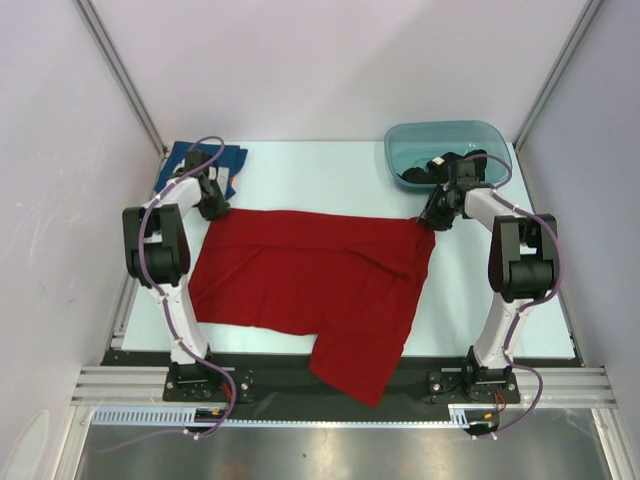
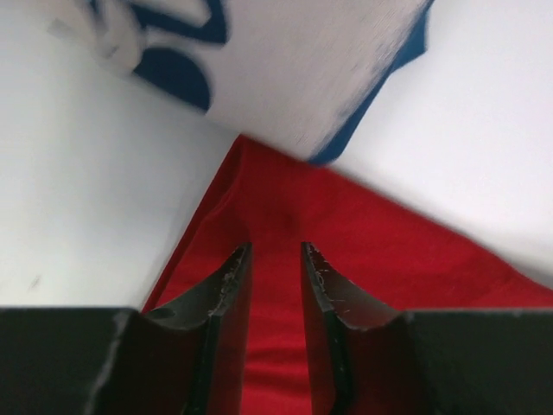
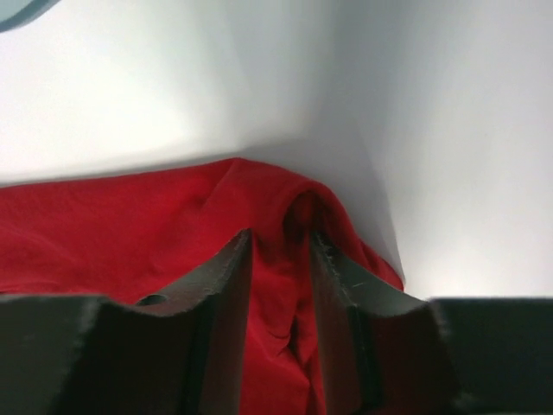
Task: Fold and stack the t-shirts
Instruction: Fold the tshirt
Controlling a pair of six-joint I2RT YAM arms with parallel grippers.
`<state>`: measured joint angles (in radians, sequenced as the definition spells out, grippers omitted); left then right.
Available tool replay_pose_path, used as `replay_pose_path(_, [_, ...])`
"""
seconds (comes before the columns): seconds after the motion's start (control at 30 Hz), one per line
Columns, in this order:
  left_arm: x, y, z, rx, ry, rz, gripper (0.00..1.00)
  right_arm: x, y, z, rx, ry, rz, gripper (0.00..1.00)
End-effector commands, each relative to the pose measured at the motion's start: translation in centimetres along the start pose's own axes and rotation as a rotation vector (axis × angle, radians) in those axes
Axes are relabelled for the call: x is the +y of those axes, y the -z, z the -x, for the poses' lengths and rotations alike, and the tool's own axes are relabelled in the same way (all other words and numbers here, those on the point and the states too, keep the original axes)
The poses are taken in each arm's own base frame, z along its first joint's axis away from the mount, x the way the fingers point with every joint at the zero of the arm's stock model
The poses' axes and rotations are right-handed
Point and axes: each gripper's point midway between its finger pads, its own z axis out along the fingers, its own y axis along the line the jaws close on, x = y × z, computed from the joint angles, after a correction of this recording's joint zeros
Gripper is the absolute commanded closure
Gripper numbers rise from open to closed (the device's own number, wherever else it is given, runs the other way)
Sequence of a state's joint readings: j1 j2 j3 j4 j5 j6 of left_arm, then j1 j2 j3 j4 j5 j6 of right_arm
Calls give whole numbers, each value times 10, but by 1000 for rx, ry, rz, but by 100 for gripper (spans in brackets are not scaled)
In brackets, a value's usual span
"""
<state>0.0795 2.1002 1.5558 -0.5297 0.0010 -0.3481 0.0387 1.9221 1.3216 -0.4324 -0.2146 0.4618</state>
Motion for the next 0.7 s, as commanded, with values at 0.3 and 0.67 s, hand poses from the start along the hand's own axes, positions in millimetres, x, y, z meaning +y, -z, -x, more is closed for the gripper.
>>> replay_pose_path(0.3, [27,112,16,-211,44,116,58,-9,-3,52,-109,81,-39,100])
replay_pose_path(0.67, [42,154,-53,-181,31,75,57,15,61,50,-140,185,-118,31])
